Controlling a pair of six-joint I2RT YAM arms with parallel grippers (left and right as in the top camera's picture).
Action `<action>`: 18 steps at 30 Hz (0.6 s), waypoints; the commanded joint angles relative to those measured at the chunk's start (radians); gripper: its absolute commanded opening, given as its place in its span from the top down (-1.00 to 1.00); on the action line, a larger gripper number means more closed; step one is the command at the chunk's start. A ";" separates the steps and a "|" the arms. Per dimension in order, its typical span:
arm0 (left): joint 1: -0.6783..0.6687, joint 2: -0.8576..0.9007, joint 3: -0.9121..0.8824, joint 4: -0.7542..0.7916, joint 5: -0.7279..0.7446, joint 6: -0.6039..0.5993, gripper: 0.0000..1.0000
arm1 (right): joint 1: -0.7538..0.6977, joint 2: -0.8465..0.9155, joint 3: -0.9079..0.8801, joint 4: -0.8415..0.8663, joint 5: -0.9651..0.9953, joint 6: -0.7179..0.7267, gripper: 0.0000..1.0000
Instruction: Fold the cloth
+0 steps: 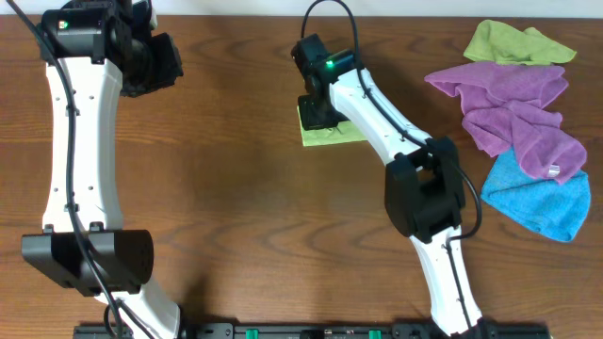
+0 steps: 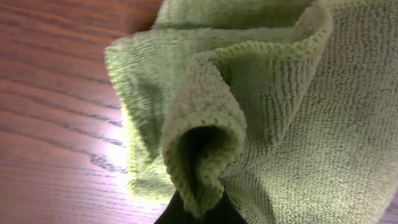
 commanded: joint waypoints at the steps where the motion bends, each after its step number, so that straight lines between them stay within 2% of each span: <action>1: -0.002 0.014 -0.015 0.000 -0.011 0.022 0.88 | 0.011 0.011 0.007 0.000 -0.018 -0.018 0.54; 2: -0.002 0.014 -0.017 0.002 -0.013 0.022 0.82 | 0.011 0.011 0.007 0.002 -0.030 -0.018 0.03; 3: -0.002 0.014 -0.019 0.004 -0.023 0.022 0.78 | 0.011 0.011 0.008 0.003 -0.039 -0.018 -0.36; 4: -0.002 0.016 -0.024 0.009 -0.035 0.022 0.75 | 0.008 0.007 0.011 0.003 -0.044 -0.018 -0.72; 5: -0.002 0.018 -0.037 0.021 -0.038 0.022 0.66 | 0.003 0.003 0.019 0.000 -0.044 -0.017 -0.93; 8: -0.002 0.022 -0.112 0.092 -0.033 0.021 0.09 | -0.033 -0.029 0.084 -0.031 -0.044 -0.005 -0.99; 11: -0.002 0.031 -0.234 0.210 0.053 0.021 -0.31 | -0.090 -0.082 0.173 -0.068 -0.044 -0.006 -0.96; 12: -0.004 0.034 -0.279 0.261 0.114 0.022 -0.43 | -0.109 -0.102 0.192 -0.074 -0.043 -0.006 -0.84; 13: -0.010 0.038 -0.323 0.312 0.186 0.022 -0.50 | -0.140 -0.130 0.208 -0.079 -0.043 -0.006 -0.61; 14: -0.018 0.043 -0.360 0.363 0.253 0.022 -0.56 | -0.170 -0.153 0.211 -0.080 -0.042 -0.006 -0.17; 15: -0.031 0.053 -0.401 0.419 0.301 0.021 -0.75 | -0.203 -0.168 0.211 -0.085 -0.039 -0.005 0.66; 16: -0.050 0.066 -0.433 0.463 0.317 0.020 -0.90 | -0.242 -0.173 0.211 -0.103 -0.043 0.003 0.97; 17: -0.068 0.082 -0.456 0.495 0.320 0.015 -0.95 | -0.281 -0.172 0.209 -0.132 -0.055 0.023 0.97; 18: -0.099 0.118 -0.475 0.536 0.347 -0.002 -0.91 | -0.329 -0.165 0.187 -0.148 -0.108 0.024 0.97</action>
